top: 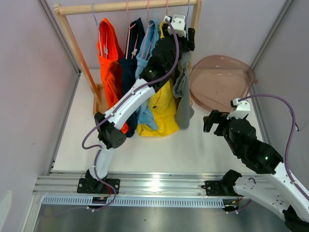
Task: Remove the shorts from the hanger
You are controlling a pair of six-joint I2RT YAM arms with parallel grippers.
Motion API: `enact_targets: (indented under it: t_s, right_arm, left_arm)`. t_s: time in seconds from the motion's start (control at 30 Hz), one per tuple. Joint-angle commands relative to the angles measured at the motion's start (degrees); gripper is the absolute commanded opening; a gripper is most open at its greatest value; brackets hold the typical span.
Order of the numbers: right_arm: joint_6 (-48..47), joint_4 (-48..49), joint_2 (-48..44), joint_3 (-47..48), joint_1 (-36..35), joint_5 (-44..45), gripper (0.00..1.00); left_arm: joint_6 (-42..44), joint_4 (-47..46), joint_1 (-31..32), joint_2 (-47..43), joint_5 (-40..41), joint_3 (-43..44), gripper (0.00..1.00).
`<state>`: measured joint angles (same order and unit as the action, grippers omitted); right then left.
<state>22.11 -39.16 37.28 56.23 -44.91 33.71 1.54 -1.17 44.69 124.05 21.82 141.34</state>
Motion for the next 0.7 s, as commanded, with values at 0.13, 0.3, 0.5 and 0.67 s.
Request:
enact_targets:
  t_s: [0.13,0.3,0.5,0.67]
  right_arm:
    - [0.30,0.75,0.34,0.02,-0.45,-0.05,0.99]
    - [0.48,0.57,0.34,0.11,-0.53,0.03,0.99]
    - [0.39,0.66,0.52,0.02,-0.45,0.03,0.99]
    - [0.48,0.84,0.60,-0.24,-0.62,0.12,0.99]
  left_arm:
    - [0.57,-1.38,-0.65,1.37,0.50,1.92,0.69]
    - [0.22,-0.33,-0.83,3.04,-0.55,2.01,0.66]
    - [-0.13,0.64,-1.09,4.18,0.58,2.01,0.46]
    - [-1.01,-0.06,-1.44,2.78,3.13,0.44,0.00]
